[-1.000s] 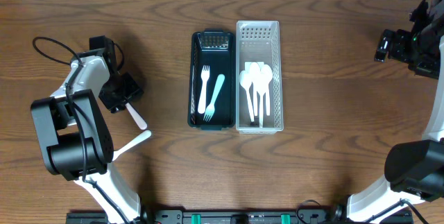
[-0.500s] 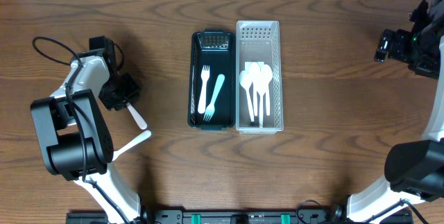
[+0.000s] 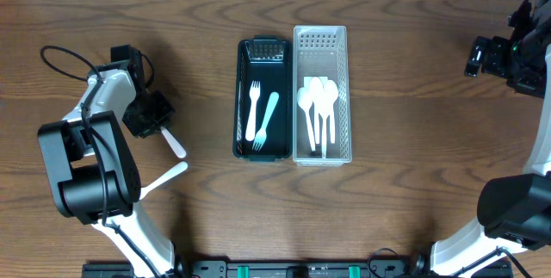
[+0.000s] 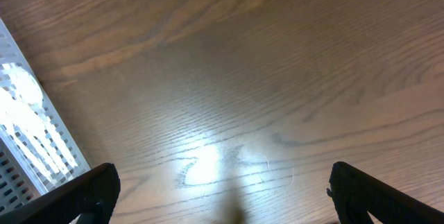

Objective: Pack container
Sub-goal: 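Lower the white spoon into the dark green tray and open the left gripper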

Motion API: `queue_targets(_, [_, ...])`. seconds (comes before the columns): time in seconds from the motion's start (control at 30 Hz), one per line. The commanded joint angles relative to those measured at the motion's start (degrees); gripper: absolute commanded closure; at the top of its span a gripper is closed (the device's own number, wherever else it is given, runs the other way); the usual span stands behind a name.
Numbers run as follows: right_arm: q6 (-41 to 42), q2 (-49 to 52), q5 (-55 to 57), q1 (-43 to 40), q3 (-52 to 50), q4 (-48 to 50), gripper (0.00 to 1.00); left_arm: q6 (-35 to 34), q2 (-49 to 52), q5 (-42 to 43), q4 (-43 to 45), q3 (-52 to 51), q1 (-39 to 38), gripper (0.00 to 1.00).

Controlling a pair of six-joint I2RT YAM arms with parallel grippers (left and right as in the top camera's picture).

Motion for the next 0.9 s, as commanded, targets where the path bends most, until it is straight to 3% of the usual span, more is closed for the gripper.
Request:
queue_targets(0.0, [-0.7,0.2,-0.1,0.1,-0.2,-0.1,0.01,0.1,0.8,-0.7,-0.9,-1.5,0.1,0.94])
queue_targets(0.23, [-0.7,0.2,-0.1,0.1,-0.2,0.0,0.01,0.4,-6.7,-3.8,-12.6,5.2,-3.6,0.94])
queue_targets(0.43, [-0.7,0.2,-0.1,0.1,-0.2,0.4,0.01,2.5,-18.1,-5.3,-21.2,16.7,-15.5,0.94])
queue_targets(0.63, [-0.7,0.2,-0.1,0.1,-0.2,0.6,0.01,2.4,-21.7,-5.4,-19.5,21.5,-29.5,0.94])
queue_targets(0.87, [-0.7,0.2,-0.1,0.1,-0.2,0.2,0.01,3.7,-14.0,-5.5,-15.1,21.4,-39.8,0.94])
